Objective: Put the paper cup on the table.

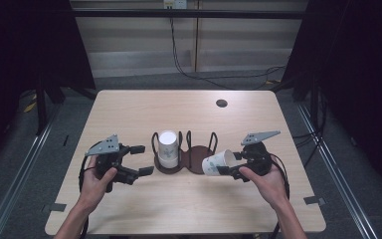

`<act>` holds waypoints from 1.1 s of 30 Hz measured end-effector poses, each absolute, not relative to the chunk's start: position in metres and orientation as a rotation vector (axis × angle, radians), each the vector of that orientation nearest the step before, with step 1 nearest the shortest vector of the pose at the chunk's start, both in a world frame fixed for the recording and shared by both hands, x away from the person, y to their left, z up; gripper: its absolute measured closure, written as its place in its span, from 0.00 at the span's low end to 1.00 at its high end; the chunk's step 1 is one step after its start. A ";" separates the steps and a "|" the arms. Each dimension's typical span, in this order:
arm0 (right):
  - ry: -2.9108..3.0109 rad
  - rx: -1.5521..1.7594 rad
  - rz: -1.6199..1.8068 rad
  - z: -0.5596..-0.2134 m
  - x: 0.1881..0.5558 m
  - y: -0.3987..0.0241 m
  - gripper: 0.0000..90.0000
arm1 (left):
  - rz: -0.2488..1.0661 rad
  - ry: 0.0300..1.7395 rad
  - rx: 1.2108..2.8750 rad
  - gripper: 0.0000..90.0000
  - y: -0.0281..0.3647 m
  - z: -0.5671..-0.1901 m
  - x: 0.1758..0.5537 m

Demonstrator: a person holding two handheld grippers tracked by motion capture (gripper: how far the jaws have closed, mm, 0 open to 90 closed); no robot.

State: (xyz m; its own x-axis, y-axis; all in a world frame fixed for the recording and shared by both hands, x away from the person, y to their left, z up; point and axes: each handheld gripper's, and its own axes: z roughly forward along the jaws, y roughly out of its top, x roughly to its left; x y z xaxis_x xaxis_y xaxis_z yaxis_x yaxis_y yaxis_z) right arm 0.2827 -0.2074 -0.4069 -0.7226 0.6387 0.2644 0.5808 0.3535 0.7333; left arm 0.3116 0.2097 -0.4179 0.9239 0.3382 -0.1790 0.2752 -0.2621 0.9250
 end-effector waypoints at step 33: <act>2.501 1.332 1.003 -0.393 0.315 -0.252 0.33 | 0.114 0.453 1.909 0.18 0.217 -0.421 0.314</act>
